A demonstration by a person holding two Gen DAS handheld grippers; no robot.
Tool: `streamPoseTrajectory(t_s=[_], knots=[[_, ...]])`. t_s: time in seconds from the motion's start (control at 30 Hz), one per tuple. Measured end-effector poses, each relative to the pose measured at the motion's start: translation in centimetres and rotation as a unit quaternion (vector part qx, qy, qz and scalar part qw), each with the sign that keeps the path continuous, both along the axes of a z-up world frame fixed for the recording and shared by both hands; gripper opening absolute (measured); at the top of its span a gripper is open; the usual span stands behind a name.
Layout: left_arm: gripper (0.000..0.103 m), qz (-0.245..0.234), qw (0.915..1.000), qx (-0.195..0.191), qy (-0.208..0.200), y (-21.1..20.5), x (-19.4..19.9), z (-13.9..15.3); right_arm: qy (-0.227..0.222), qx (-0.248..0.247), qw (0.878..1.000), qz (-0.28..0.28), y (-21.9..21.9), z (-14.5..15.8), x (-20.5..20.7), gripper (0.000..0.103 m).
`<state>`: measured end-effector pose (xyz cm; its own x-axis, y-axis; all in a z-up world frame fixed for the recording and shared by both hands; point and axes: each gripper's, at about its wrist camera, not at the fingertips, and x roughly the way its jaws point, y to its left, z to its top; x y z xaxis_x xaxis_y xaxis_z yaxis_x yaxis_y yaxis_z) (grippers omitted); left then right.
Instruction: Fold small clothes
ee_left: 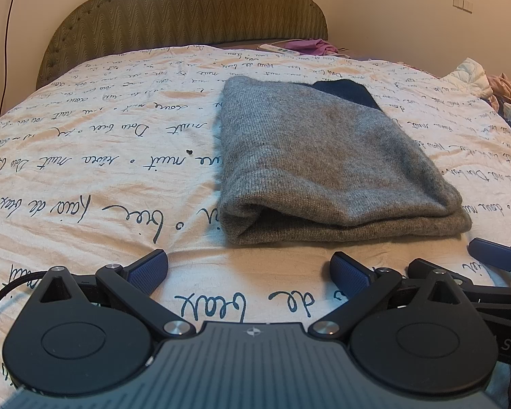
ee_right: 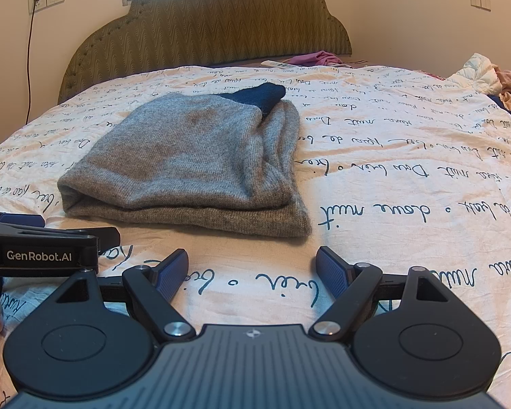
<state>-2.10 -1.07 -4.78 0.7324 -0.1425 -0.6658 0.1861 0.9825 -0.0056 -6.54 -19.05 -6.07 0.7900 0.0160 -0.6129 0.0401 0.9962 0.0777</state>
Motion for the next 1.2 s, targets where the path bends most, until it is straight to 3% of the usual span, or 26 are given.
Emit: streamPoseTrajectory(t_s=[0.7,0.83,0.93,1.07,1.2], knots=[[0.103,-0.003,0.9999,0.004,0.012,-0.1,0.1,0.2,0.002,0.006,1.0,0.003,0.1,0.3,-0.1,0.084],[0.103,-0.015,0.9991,-0.001,0.04,0.3,0.2,1.0,0.001,-0.002,1.0,0.002,0.1,1.2,-0.6,0.085],[0.101,0.001,0.998,-0.028,0.057,1.3,-0.4,2.2,-0.01,-0.026,1.0,-0.009,0.2,2.7,-1.6,0.09],[0.102,-0.003,0.998,-0.038,0.05,1.9,-2.8,3.9,-0.01,-0.011,1.0,0.003,-0.1,4.2,-2.5,0.095],[0.101,-0.019,0.9989,-0.041,0.016,1.8,-5.6,4.9,0.0,0.027,1.0,0.015,-0.1,4.8,-2.6,0.095]])
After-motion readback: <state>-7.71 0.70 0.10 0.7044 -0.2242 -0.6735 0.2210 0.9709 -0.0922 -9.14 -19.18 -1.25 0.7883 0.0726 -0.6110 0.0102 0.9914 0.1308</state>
